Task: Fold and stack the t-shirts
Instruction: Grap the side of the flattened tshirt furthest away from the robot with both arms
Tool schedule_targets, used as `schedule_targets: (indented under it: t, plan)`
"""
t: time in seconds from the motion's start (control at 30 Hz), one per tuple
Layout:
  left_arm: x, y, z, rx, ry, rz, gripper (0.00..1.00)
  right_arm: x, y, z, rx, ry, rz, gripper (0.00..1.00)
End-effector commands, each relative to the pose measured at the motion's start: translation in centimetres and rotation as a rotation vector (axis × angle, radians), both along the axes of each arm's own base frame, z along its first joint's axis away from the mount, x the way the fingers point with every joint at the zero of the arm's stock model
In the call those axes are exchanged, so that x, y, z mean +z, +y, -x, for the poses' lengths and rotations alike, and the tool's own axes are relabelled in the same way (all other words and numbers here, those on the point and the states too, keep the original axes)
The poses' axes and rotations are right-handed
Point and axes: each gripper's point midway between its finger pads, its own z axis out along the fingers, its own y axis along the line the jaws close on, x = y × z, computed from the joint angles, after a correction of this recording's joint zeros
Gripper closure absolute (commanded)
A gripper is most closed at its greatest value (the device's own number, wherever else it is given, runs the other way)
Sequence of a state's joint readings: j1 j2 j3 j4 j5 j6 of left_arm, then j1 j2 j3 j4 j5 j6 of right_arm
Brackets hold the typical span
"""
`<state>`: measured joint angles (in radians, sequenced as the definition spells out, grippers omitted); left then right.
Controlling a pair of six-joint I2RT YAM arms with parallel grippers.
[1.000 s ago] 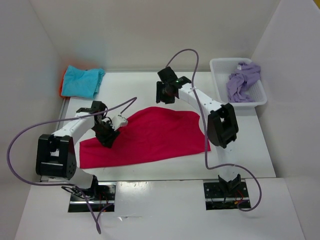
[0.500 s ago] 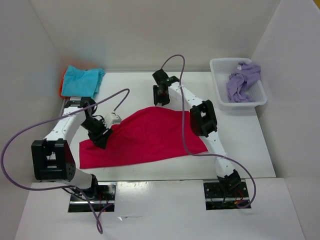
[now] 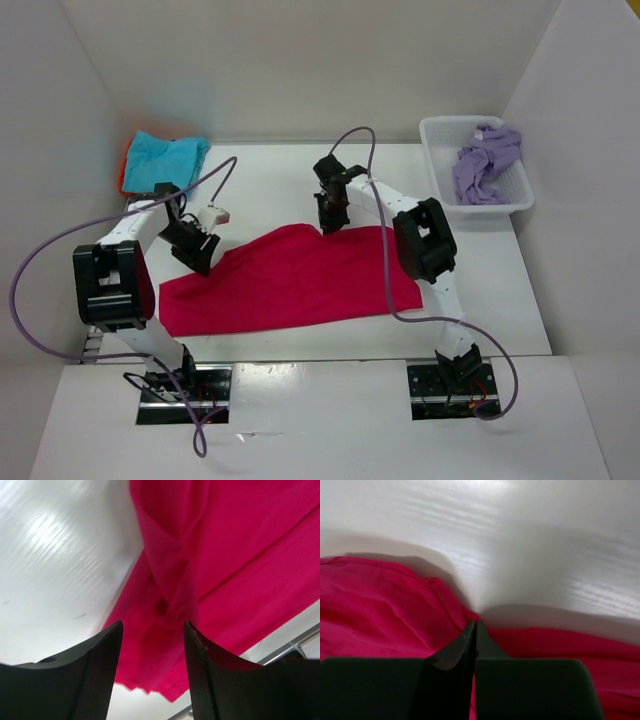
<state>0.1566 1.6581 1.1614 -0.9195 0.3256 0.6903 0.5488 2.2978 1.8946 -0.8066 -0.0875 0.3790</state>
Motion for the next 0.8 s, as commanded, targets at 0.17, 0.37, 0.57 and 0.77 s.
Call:
schedule_targets:
  t: [0.17, 0.37, 0.57, 0.77]
  plan:
    - [-1.9, -1.4, 0.2, 0.029, 0.041, 0.004, 0.39, 5.4, 0.5, 3.1, 0.004, -0.063, -0.123, 1.00]
    - [-2.3, -0.9, 0.6, 0.033, 0.029, -0.031, 0.39, 7.0, 0.4, 7.1, -0.012, -0.088, -0.126, 1.00]
    - [-1.8, -1.2, 0.5, 0.025, 0.012, -0.041, 0.39, 8.1, 1.4, 11.5, -0.011, -0.144, -0.073, 1.00]
    - [-1.6, -1.1, 0.4, 0.026, 0.004, -0.051, 0.38, 3.6, 1.0, 17.5, 0.003, 0.001, -0.039, 1.00]
